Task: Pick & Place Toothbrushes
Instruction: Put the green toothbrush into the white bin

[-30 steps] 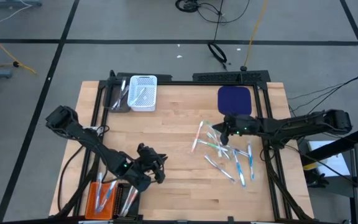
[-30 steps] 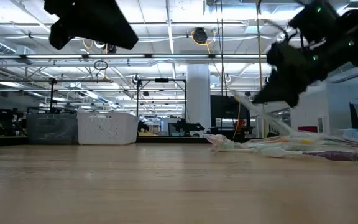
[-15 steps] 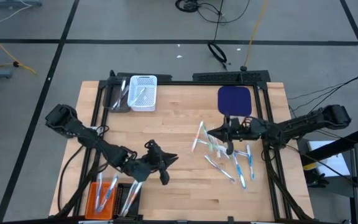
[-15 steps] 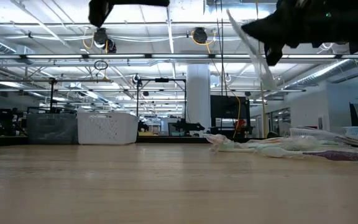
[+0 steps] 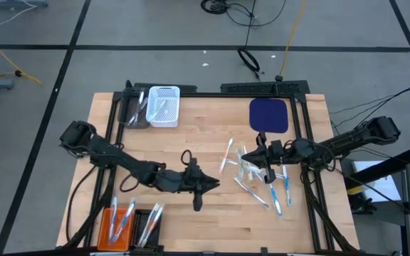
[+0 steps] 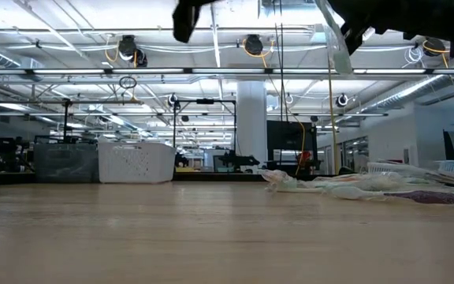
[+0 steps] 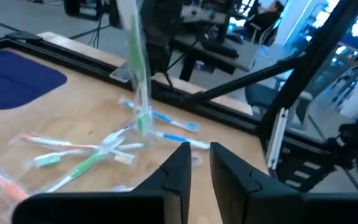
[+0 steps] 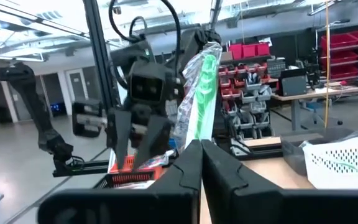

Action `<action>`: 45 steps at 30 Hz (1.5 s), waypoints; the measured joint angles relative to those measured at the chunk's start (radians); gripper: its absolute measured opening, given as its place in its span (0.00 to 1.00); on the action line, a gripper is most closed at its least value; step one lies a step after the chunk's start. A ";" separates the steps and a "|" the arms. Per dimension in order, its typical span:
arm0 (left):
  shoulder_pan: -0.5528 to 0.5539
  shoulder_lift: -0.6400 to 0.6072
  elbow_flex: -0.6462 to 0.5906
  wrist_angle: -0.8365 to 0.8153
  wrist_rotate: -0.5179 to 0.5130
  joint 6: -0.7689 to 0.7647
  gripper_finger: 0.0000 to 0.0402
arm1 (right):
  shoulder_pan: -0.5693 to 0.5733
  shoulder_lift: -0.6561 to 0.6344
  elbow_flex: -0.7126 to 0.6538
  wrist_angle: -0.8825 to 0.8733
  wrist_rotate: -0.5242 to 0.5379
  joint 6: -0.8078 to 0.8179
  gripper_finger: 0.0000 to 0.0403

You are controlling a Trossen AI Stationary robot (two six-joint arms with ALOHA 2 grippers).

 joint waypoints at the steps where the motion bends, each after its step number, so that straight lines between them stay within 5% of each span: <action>1: 0.011 0.014 0.000 0.021 0.012 0.006 0.15 | 0.000 0.000 0.000 0.000 0.000 0.000 0.00; 14: 0.096 0.052 0.000 0.183 0.068 0.060 0.55 | 0.002 0.000 0.000 0.026 0.001 -0.015 0.00; 20: 0.113 0.132 0.005 0.337 0.060 0.071 0.63 | 0.002 0.000 0.001 0.041 0.001 -0.020 0.00; 38: 0.174 0.350 0.219 0.398 0.060 0.094 0.56 | 0.002 0.001 0.001 0.042 -0.004 -0.030 0.00; 45: 0.175 0.350 0.221 0.382 0.066 0.099 0.34 | 0.002 0.001 0.001 0.043 -0.004 -0.043 0.00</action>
